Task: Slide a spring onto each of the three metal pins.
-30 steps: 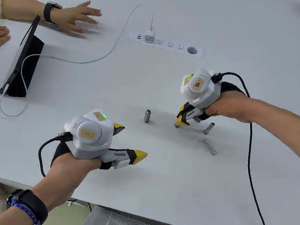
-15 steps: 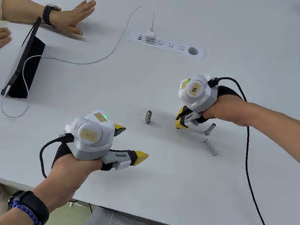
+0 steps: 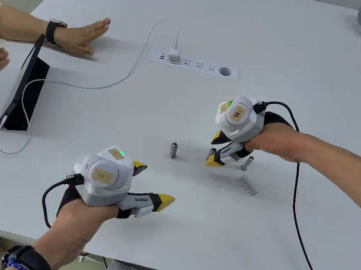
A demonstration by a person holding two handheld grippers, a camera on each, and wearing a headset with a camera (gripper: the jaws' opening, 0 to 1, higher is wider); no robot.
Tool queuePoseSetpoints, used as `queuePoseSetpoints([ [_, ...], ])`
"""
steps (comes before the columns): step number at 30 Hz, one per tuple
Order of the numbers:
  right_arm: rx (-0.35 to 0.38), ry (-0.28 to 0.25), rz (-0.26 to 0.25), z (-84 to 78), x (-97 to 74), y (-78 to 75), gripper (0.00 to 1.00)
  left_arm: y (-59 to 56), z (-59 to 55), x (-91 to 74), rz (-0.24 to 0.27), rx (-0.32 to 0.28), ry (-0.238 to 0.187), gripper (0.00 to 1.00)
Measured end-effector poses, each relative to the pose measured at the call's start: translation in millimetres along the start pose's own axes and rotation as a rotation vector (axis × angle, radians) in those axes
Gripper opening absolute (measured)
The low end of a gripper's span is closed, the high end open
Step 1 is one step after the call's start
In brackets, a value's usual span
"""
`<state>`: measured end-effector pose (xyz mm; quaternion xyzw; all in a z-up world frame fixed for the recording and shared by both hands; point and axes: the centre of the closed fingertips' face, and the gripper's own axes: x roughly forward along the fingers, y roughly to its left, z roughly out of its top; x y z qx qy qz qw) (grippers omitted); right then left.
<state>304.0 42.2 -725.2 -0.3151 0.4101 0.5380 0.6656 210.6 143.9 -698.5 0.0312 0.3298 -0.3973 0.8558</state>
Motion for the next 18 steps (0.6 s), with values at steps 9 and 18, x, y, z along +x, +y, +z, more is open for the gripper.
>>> queuePoseSetpoints([
  [9,0.076,-0.070,-0.053,0.0,-19.4,0.4,0.56,-4.9,5.2,-0.4,-0.003,0.003,-0.005,0.62],
  [18,0.152,-0.124,-0.097,-4.2,-35.5,6.9,0.62,-11.2,4.6,-1.7,-0.009,0.009,-0.003,0.62],
])
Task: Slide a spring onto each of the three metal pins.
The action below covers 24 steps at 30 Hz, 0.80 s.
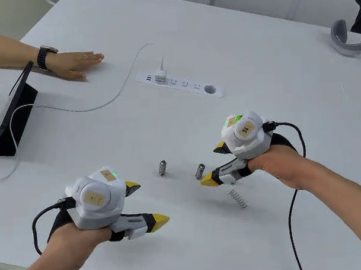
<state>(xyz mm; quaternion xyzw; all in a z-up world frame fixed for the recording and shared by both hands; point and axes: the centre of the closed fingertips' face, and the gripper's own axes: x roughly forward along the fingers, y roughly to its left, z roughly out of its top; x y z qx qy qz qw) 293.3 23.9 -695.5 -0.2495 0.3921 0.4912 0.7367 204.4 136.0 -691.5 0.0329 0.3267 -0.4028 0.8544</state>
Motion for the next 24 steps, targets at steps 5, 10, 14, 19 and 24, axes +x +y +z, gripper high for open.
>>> queuePoseSetpoints([
  [5,0.049,-0.052,-0.028,3.2,-9.8,2.8,0.66,-0.6,-0.4,-0.6,0.000,0.002,0.002,0.62],
  [10,0.099,-0.098,-0.049,2.5,-17.2,4.7,0.69,-1.5,1.5,-0.6,-0.001,0.006,0.004,0.63],
  [14,0.136,-0.132,-0.065,0.3,-22.5,8.4,0.69,-1.4,2.7,-0.2,0.000,0.009,0.005,0.63],
  [19,0.170,-0.150,-0.085,-8.1,-28.0,14.2,0.71,-2.4,3.3,0.5,0.002,0.007,0.005,0.63],
  [24,0.220,-0.182,-0.099,-15.0,-37.9,18.9,0.71,-4.7,3.2,1.5,-0.001,0.009,0.007,0.63],
])
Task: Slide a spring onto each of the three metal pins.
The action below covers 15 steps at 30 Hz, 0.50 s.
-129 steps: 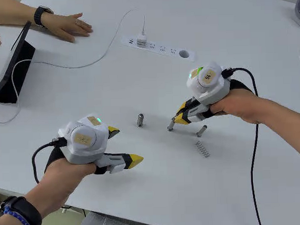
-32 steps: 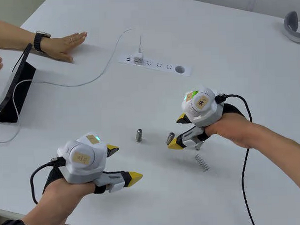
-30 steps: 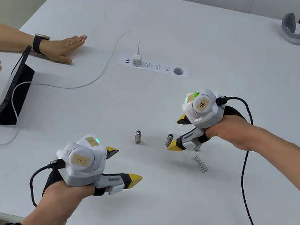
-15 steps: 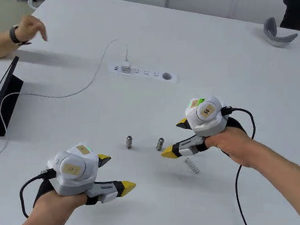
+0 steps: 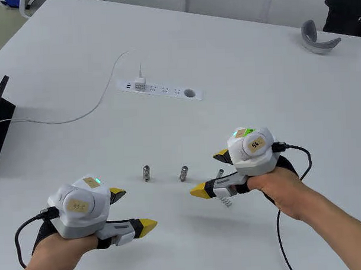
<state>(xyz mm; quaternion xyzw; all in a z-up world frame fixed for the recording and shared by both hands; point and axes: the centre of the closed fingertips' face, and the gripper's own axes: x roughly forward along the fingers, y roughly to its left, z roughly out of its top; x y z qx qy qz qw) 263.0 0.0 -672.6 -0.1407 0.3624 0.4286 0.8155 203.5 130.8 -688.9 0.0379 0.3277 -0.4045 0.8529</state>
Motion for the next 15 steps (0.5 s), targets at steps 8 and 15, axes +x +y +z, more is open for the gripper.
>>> queuePoseSetpoints([
  [8,0.070,-0.025,-0.023,-13.2,-11.6,3.9,0.70,-0.9,1.2,3.4,0.000,-0.011,-0.003,0.63],
  [15,0.133,-0.036,-0.047,-32.8,-23.2,5.8,0.73,-4.2,2.6,9.0,-0.008,-0.013,-0.002,0.64],
])
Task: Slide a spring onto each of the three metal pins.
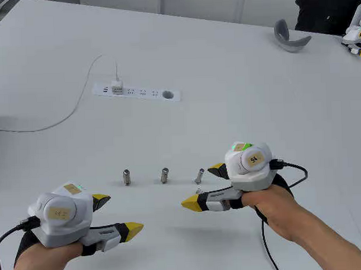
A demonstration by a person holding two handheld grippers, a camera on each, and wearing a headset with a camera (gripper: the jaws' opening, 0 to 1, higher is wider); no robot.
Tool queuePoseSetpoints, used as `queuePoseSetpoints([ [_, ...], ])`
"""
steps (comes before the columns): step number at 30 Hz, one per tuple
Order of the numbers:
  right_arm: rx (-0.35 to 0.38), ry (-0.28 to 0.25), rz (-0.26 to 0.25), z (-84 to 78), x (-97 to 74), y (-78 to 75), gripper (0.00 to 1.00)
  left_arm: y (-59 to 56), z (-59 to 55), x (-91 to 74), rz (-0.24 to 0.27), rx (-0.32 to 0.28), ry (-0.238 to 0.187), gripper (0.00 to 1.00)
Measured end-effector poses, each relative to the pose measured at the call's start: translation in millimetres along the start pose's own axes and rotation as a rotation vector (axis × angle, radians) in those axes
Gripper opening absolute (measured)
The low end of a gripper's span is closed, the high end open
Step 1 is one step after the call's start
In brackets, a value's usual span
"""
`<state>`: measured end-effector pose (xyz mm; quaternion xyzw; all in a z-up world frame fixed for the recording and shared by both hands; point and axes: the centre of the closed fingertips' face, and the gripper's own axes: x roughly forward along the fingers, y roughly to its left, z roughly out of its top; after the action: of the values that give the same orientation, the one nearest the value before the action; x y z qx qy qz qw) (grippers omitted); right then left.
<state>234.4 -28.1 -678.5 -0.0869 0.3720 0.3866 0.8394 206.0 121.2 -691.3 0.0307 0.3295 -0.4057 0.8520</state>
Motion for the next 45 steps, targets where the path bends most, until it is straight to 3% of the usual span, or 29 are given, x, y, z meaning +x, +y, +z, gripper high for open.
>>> queuePoseSetpoints([
  [9,0.058,-0.012,-0.037,-21.0,-19.6,-2.5,0.77,-5.6,5.4,6.3,-0.019,0.011,0.005,0.64],
  [24,0.154,-0.060,-0.109,-47.2,-59.3,-24.0,0.79,-17.1,14.5,24.7,-0.052,0.033,0.012,0.65],
  [45,0.214,-0.064,-0.148,-83.3,-78.0,-32.9,0.81,-23.9,15.5,32.0,-0.065,0.056,0.038,0.65],
])
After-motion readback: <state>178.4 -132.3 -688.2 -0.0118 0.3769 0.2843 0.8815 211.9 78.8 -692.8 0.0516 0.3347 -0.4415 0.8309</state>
